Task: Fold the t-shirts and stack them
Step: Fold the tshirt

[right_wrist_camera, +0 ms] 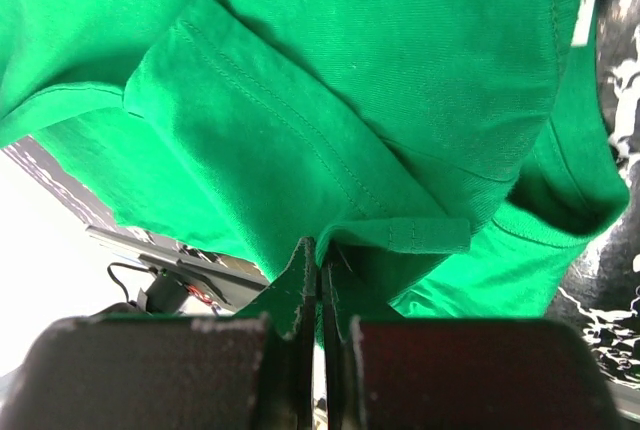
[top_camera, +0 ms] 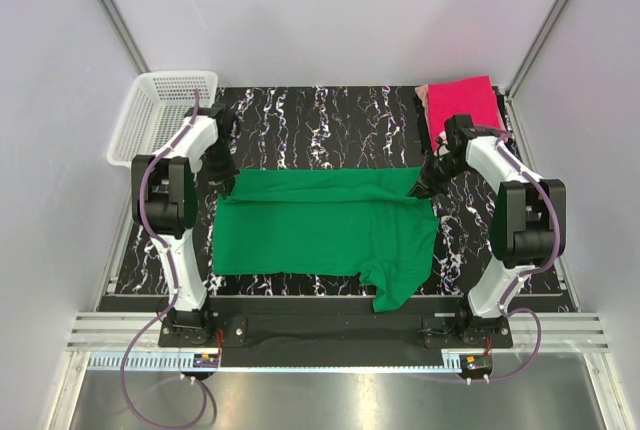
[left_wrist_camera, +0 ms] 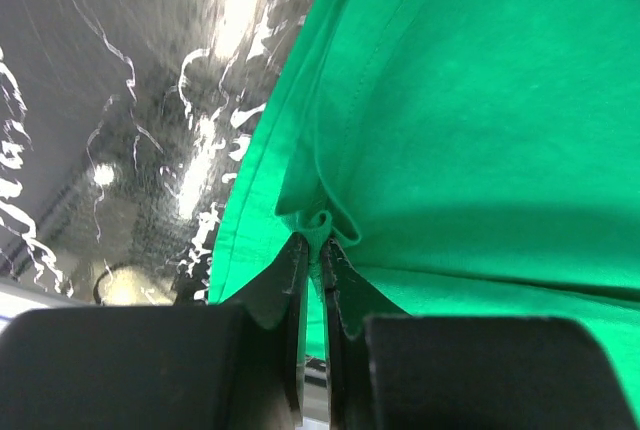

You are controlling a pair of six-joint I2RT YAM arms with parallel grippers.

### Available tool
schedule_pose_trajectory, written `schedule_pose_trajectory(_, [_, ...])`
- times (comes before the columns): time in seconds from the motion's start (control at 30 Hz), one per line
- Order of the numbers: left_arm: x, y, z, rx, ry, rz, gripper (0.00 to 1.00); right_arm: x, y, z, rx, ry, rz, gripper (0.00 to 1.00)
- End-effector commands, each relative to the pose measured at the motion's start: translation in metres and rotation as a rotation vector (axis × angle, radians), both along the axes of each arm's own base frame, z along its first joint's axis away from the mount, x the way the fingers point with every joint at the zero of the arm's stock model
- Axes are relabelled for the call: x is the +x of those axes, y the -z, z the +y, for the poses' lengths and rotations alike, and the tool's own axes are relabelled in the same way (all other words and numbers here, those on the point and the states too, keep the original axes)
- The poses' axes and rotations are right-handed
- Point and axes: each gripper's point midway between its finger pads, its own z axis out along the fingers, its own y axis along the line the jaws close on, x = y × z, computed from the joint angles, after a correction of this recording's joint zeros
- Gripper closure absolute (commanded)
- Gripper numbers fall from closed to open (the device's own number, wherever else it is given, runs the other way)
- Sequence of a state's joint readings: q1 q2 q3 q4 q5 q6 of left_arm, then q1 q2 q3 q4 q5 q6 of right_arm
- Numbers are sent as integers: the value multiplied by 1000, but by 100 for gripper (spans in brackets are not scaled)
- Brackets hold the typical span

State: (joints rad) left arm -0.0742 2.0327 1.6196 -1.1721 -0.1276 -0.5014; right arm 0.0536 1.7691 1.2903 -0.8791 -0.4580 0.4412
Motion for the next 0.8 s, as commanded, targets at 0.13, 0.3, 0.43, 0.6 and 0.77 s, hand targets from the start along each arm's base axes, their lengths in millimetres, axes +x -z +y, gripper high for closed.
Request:
schedule_pose_trajectory(0.13, [-1, -16, 4, 16, 3, -68, 100, -11, -2, 6, 6, -25, -28, 100])
schedule_pose_trajectory(0.3, [4, -15, 2, 7, 7, -68, 100, -7, 6, 9, 10, -22, -17, 100])
schedule_pose_trajectory(0.43, [7, -16, 3, 11, 14, -73, 100, 0, 12, 13, 10, -28, -17, 100])
schedule_pose_trajectory(0.6, [5, -12, 5, 22, 22, -61, 100, 6, 22, 15, 0, -34, -5, 100])
schedule_pose_trajectory(0.77, [8, -12, 4, 20, 22, -65, 100, 11, 26, 17, 0, -37, -1, 100])
